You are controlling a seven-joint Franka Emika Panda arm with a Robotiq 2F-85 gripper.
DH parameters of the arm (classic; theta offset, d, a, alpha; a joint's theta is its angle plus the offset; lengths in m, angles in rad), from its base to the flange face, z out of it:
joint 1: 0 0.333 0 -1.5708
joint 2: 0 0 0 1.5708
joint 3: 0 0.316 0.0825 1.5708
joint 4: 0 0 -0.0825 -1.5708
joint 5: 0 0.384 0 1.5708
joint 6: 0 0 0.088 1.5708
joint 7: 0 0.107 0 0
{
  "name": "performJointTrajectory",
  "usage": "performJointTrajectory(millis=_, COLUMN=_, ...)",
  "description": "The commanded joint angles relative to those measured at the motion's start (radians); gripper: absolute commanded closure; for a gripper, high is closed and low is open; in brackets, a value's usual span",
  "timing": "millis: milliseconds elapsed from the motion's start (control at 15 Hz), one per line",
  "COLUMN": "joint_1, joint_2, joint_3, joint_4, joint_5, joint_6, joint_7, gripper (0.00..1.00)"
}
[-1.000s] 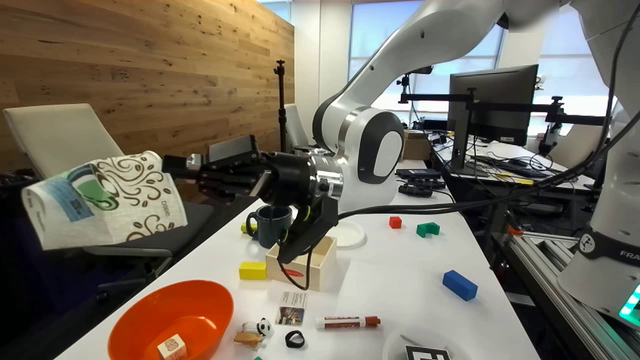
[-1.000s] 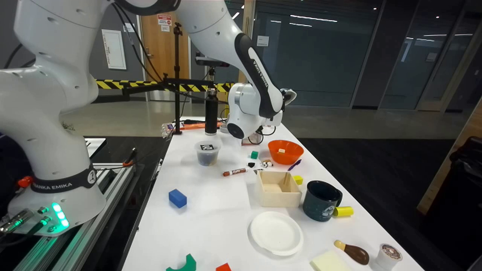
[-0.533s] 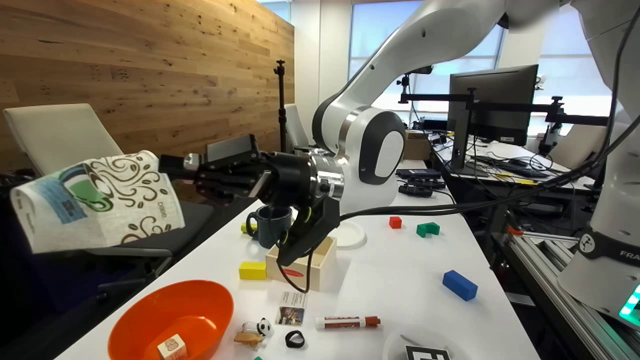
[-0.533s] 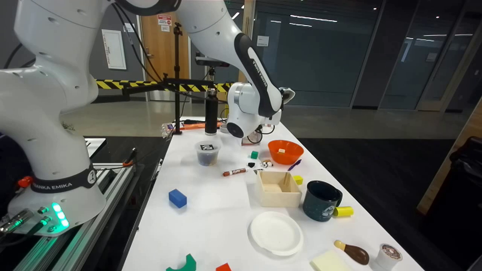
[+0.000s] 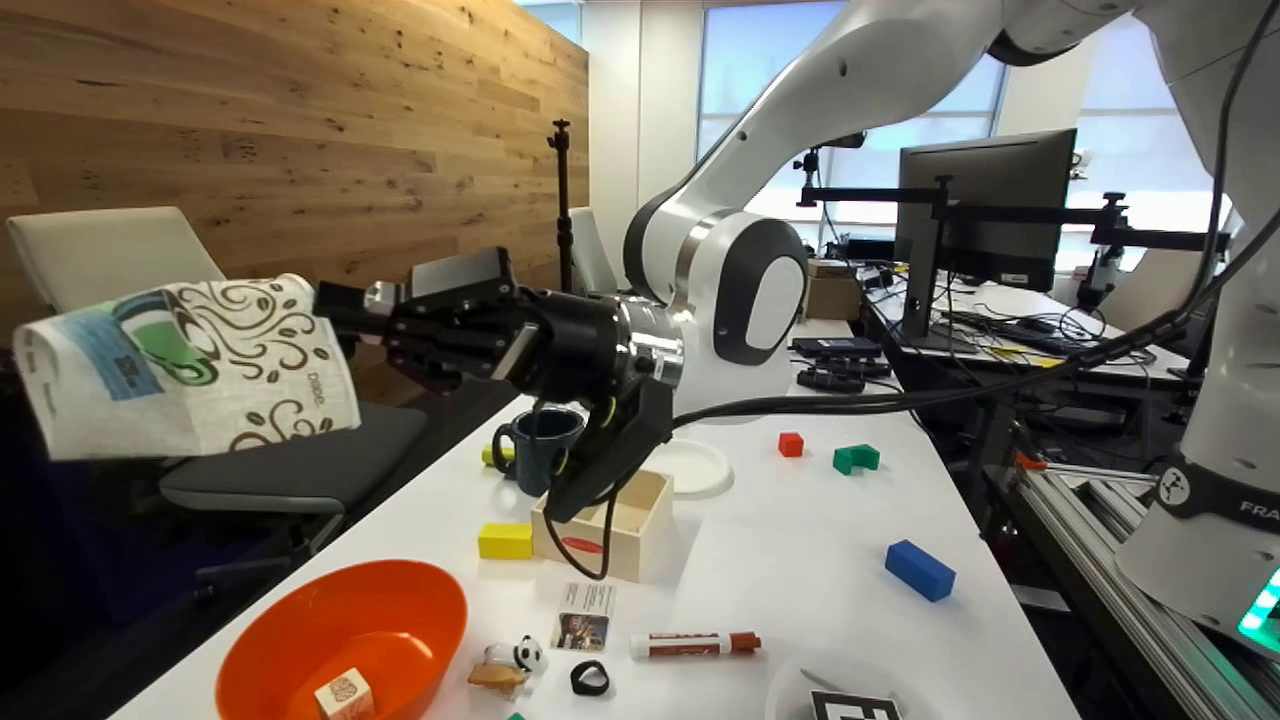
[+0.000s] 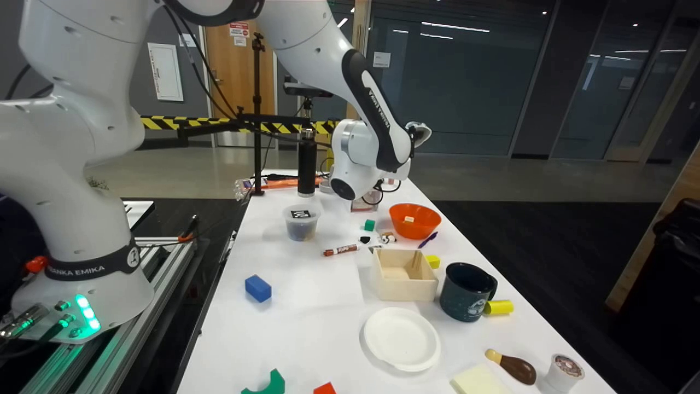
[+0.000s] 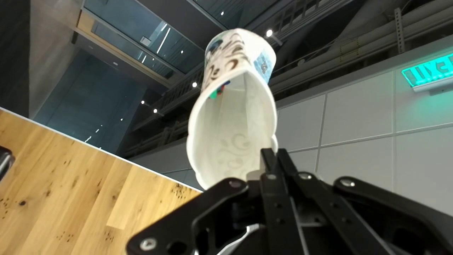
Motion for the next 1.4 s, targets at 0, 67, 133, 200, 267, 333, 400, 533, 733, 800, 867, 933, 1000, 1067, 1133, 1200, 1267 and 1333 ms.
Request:
performJointTrajectory(millis=0, joint_1=-0.072, joint_2=0.056, joint_3=0.076, joint_4=0.026, joint_5=0.021, joint_6=-0.033, joint_7=-0.043, gripper=0.99)
performJointTrajectory(millis=67, joint_1=-0.082, joint_2=0.062, joint_3=0.088, joint_4=0.028, joint_5=0.021, joint_6=-0.032, joint_7=-0.048, gripper=0.99)
performJointTrajectory(millis=133, joint_1=-0.096, joint_2=0.071, joint_3=0.103, joint_4=0.028, joint_5=0.021, joint_6=-0.040, joint_7=-0.050, gripper=0.99)
performJointTrajectory(millis=200, joint_1=-0.108, joint_2=0.080, joint_3=0.116, joint_4=0.028, joint_5=0.021, joint_6=-0.048, joint_7=-0.055, gripper=0.99)
performJointTrajectory(millis=267, joint_1=-0.116, joint_2=0.086, joint_3=0.125, joint_4=0.026, joint_5=0.021, joint_6=-0.056, joint_7=-0.060, gripper=0.99)
performJointTrajectory(millis=333, joint_1=-0.120, joint_2=0.090, joint_3=0.132, joint_4=0.025, joint_5=0.021, joint_6=-0.068, joint_7=-0.062, gripper=0.99)
performJointTrajectory(millis=400, joint_1=-0.122, joint_2=0.093, joint_3=0.137, joint_4=0.024, joint_5=0.021, joint_6=-0.074, joint_7=-0.063, gripper=0.99)
performJointTrajectory(millis=533, joint_1=-0.125, joint_2=0.101, joint_3=0.144, joint_4=0.023, joint_5=0.021, joint_6=-0.085, joint_7=-0.071, gripper=0.99)
performJointTrajectory(millis=733, joint_1=-0.145, joint_2=0.124, joint_3=0.171, joint_4=0.027, joint_5=0.021, joint_6=-0.087, joint_7=-0.091, gripper=0.99)
performJointTrajectory(millis=800, joint_1=-0.152, joint_2=0.129, joint_3=0.179, joint_4=0.028, joint_5=0.021, joint_6=-0.085, joint_7=-0.098, gripper=0.99)
performJointTrajectory(millis=867, joint_1=-0.163, joint_2=0.139, joint_3=0.191, joint_4=0.029, joint_5=0.021, joint_6=-0.085, joint_7=-0.111, gripper=0.99)
performJointTrajectory(millis=933, joint_1=-0.170, joint_2=0.147, joint_3=0.200, joint_4=0.030, joint_5=0.021, joint_6=-0.089, joint_7=-0.120, gripper=0.99)
performJointTrajectory(millis=1000, joint_1=-0.175, joint_2=0.151, joint_3=0.206, joint_4=0.030, joint_5=0.021, joint_6=-0.085, joint_7=-0.128, gripper=0.99)
performJointTrajectory(millis=1067, joint_1=-0.181, joint_2=0.158, joint_3=0.214, joint_4=0.032, joint_5=0.021, joint_6=-0.086, joint_7=-0.132, gripper=0.99)
performJointTrajectory(millis=1133, joint_1=-0.186, joint_2=0.164, joint_3=0.221, joint_4=0.034, joint_5=0.021, joint_6=-0.086, joint_7=-0.140, gripper=0.99)
performJointTrajectory(millis=1200, joint_1=-0.187, joint_2=0.168, joint_3=0.223, joint_4=0.034, joint_5=0.021, joint_6=-0.100, joint_7=-0.141, gripper=0.99)
performJointTrajectory(millis=1267, joint_1=-0.185, joint_2=0.168, joint_3=0.222, joint_4=0.032, joint_5=0.021, joint_6=-0.112, joint_7=-0.140, gripper=0.99)
performJointTrajectory(millis=1333, joint_1=-0.184, joint_2=0.170, joint_3=0.222, joint_4=0.031, joint_5=0.021, joint_6=-0.118, joint_7=-0.140, gripper=0.99)
